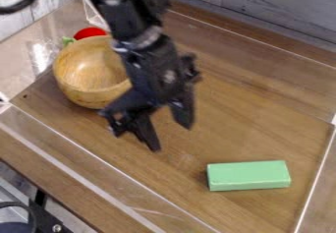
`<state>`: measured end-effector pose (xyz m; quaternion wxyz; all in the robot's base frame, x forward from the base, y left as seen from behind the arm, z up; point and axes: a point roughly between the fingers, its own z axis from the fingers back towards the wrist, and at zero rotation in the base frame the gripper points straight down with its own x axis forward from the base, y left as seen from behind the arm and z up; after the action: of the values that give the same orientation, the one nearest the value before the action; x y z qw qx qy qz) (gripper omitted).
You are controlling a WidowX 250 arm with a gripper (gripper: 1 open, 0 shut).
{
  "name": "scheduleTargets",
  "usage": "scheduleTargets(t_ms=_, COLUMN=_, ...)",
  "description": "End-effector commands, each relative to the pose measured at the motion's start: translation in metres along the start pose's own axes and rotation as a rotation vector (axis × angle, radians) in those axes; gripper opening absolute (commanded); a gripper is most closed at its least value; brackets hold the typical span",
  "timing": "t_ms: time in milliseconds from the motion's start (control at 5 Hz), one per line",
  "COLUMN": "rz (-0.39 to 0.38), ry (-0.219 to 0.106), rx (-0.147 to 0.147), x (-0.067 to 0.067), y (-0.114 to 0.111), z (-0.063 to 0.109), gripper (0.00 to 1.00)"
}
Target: Move the red object to the left side of the table
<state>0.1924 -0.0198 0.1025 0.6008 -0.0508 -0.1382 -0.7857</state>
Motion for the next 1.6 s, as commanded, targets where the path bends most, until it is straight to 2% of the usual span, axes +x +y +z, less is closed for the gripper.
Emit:
scheduleTargets(t_ms=0, rz=-0.018, ry=0.027, rx=0.038, x=-0.016, y=-0.004, z=0.001, gripper=0.0)
scheduleTargets(t_ms=200, rz=-0.003, ry=0.0, rx=0.033, x=-0.017, y=-0.006, z=-0.002, gripper=0.0)
scheduleTargets(t_ms=600, rz=0.05, ry=-0.021, rx=0.042, x=-0.028, y=0.001, z=0.002, gripper=0.0)
scheduleTargets(t_ms=800, rz=0.047, ry=-0.026, rx=0.045, x=-0.023, y=0.01, z=-0.001, gripper=1.0)
scheduleTargets(t_ms=1000, rz=0.053, ry=-0.035, rx=0.042, x=-0.016, y=0.016, z=0.0, gripper=1.0)
scheduleTargets(t_ms=1200, rz=0.01, ry=-0.031, rx=0.051, x=-0.008, y=0.014, z=-0.015, gripper=1.0)
scheduleTargets(t_ms=1400, rz=-0.081, ry=-0.004, rx=0.072, x=-0.006, y=0.01, z=-0.029, gripper=0.0)
